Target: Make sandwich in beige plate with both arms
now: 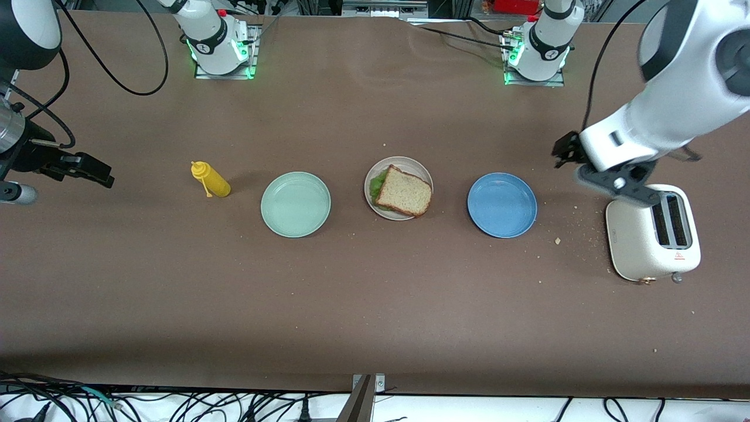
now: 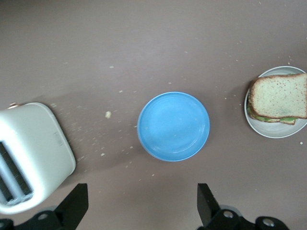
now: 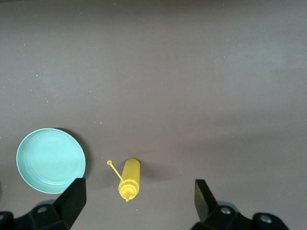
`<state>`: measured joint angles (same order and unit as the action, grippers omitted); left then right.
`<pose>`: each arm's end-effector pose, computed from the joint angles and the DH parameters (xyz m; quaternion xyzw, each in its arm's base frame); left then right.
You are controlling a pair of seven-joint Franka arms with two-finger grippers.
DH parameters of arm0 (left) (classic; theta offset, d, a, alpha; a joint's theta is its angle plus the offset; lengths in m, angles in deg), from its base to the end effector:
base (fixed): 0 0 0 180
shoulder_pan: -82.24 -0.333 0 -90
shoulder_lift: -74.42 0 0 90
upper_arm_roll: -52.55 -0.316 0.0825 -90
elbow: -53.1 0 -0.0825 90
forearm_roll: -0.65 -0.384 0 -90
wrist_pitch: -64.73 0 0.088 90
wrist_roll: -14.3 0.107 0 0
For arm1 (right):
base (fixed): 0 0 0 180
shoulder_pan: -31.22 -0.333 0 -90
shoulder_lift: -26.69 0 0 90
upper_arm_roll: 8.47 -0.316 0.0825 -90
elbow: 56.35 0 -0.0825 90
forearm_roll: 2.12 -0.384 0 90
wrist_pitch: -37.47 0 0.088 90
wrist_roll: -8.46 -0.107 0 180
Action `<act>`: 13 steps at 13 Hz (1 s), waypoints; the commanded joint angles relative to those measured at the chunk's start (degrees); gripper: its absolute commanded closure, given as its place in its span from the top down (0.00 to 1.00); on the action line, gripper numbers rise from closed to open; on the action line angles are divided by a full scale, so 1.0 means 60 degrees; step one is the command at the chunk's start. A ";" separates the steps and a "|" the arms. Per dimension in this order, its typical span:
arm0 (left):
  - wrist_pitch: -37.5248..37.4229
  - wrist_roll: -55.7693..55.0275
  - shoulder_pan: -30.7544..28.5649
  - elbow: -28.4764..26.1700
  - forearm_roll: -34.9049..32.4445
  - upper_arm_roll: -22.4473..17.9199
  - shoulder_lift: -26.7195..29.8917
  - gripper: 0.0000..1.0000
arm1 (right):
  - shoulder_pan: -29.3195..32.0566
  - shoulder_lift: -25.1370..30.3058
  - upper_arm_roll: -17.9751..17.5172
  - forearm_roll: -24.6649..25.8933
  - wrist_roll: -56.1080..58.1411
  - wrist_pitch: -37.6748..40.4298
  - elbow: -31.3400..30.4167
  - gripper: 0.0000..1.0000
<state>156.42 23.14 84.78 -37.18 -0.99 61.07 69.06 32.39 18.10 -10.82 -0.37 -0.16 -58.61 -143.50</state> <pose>0.5726 -0.1051 0.5720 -0.9842 0.1735 0.0338 0.0080 0.6077 0.0078 0.5704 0.9979 -0.0635 0.0041 0.0118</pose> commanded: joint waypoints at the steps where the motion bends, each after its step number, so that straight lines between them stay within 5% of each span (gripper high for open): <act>1: 0.0129 -0.0329 -0.0496 -0.0965 -0.0210 0.0060 0.1420 1.00 | -0.0006 0.0010 -0.0033 0.0031 0.0030 0.0179 0.0096 1.00; 5: -0.0310 -0.0549 -0.0497 -0.0906 0.0653 -0.0393 0.1347 1.00 | -0.0123 -0.0005 -0.0033 0.0046 0.0016 0.0179 0.0111 1.00; 13: -0.0516 -0.0946 -0.0482 -0.0759 0.0596 -0.0423 0.1171 1.00 | -0.0138 -0.0005 -0.0033 0.0046 0.0001 0.0179 0.0111 1.00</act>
<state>154.30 18.06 81.69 -42.55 1.59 58.80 76.36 31.66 18.09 -10.92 -0.37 -0.13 -58.44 -143.50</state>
